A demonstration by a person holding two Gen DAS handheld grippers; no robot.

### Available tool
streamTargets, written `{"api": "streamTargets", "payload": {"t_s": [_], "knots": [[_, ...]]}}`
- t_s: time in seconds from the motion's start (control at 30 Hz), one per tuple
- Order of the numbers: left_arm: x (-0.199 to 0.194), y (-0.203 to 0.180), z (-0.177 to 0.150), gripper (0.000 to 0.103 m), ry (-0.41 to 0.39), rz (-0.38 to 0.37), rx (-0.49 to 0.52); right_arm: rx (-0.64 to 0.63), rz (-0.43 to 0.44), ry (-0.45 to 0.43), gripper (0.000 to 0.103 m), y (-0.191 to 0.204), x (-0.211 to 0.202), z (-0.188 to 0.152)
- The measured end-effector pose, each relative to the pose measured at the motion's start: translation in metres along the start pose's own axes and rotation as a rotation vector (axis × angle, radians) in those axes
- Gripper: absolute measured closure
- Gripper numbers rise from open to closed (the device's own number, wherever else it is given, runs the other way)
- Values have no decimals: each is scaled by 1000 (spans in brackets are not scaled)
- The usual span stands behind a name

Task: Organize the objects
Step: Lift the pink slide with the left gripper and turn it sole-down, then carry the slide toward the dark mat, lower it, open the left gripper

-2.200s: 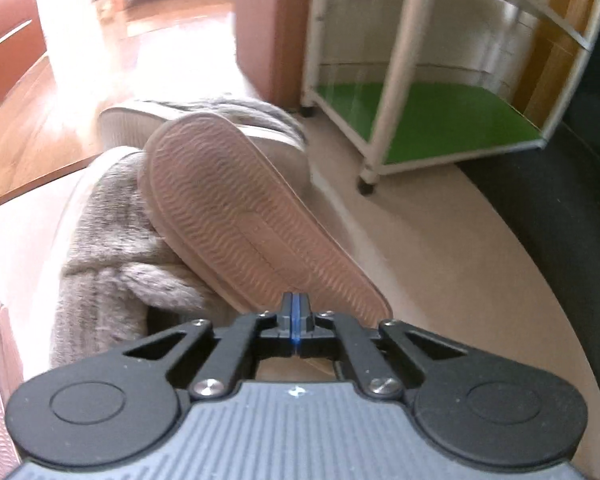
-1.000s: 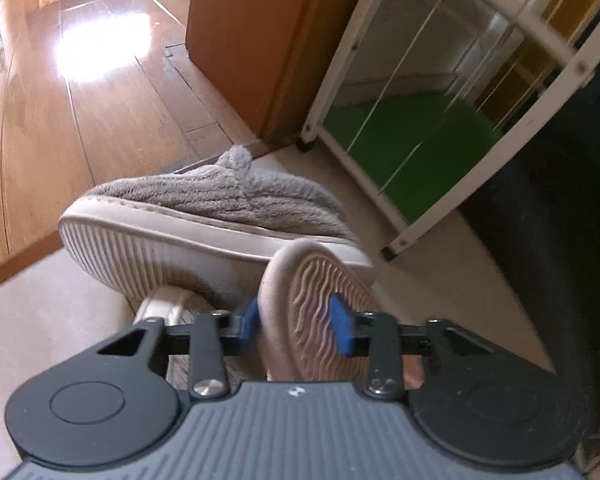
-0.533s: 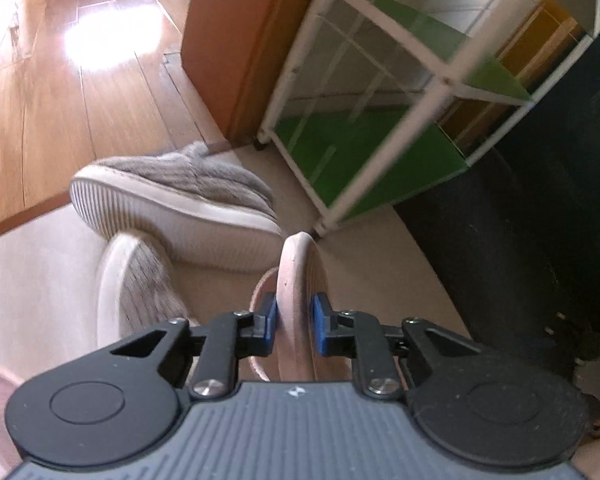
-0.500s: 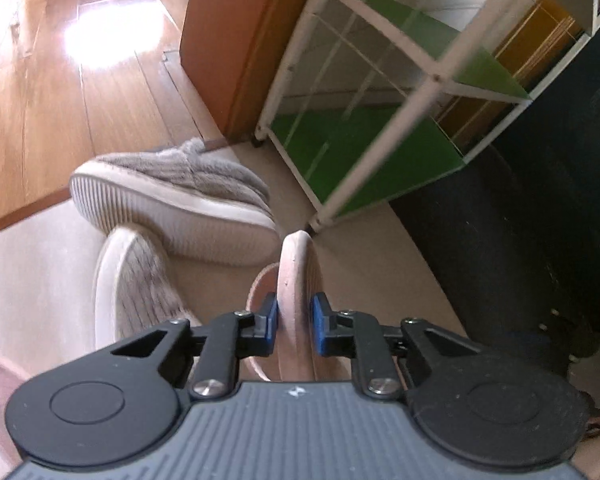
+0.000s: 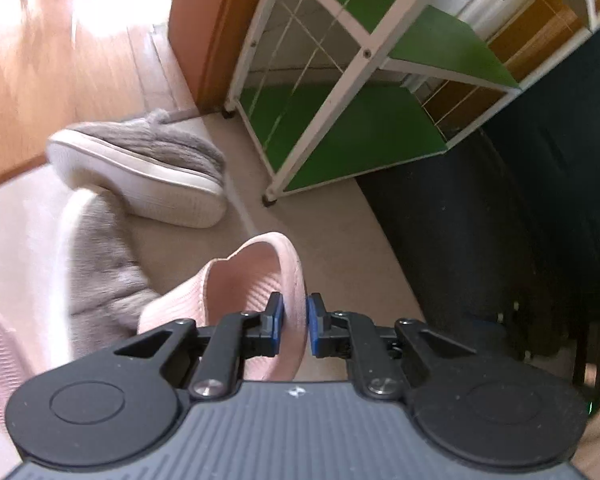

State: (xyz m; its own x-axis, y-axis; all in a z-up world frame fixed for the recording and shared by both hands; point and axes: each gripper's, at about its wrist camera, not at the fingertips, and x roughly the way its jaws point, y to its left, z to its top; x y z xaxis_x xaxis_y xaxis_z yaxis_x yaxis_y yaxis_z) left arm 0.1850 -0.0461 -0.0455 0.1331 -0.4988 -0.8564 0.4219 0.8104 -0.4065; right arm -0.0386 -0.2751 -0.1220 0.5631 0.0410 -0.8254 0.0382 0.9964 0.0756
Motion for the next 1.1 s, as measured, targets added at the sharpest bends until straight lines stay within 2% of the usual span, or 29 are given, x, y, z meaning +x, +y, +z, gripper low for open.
{"api": "streamTargets", "payload": {"t_s": [0.13, 0.2, 0.27, 0.33, 0.37, 0.43, 0.5, 0.6, 0.7, 0.8, 0.87, 0.9, 0.93, 1.03, 1.1], "knots": [[45, -11, 20, 91, 3, -52, -40, 20, -15, 10, 0, -6, 2, -2], [66, -23, 27, 87, 19, -53, -18, 27, -23, 17, 0, -8, 3, -5], [77, -35, 28, 75, 13, -41, 27, 29, -26, 25, 0, -10, 3, -7], [80, -44, 24, 56, 4, -42, 74, 28, -28, 27, 0, -11, 1, -10], [79, -48, 20, 53, -3, -31, 100, 27, -29, 30, 0, -12, 1, -11], [78, -54, 12, 29, -16, 3, 203, 28, -32, 38, 0, -13, 2, -14], [82, -57, 4, 19, -18, 61, 278, 35, -27, 48, 0, -13, 3, -15], [99, -48, -8, 18, -9, 84, 366, 29, -26, 47, 0, -13, 2, -16], [126, -37, -25, 18, 17, 76, 472, 21, -27, 53, 0, -14, 5, -17], [157, -33, -46, 18, 120, 98, 610, 14, -25, 66, 0, -14, 8, -17], [172, -32, -57, 21, 197, 103, 612, 7, -31, 75, 0, -15, 8, -20], [173, -32, -61, 21, 204, 81, 614, 2, -40, 80, 0, -15, 9, -21], [172, -33, -67, 21, 187, 69, 637, -3, -48, 87, 0, -15, 11, -22], [162, -38, -75, 22, 81, 137, 739, 4, -52, 119, 0, -18, 16, -27], [153, -28, -71, 22, 52, 141, 728, 9, -47, 125, 0, -19, 15, -29]]}}
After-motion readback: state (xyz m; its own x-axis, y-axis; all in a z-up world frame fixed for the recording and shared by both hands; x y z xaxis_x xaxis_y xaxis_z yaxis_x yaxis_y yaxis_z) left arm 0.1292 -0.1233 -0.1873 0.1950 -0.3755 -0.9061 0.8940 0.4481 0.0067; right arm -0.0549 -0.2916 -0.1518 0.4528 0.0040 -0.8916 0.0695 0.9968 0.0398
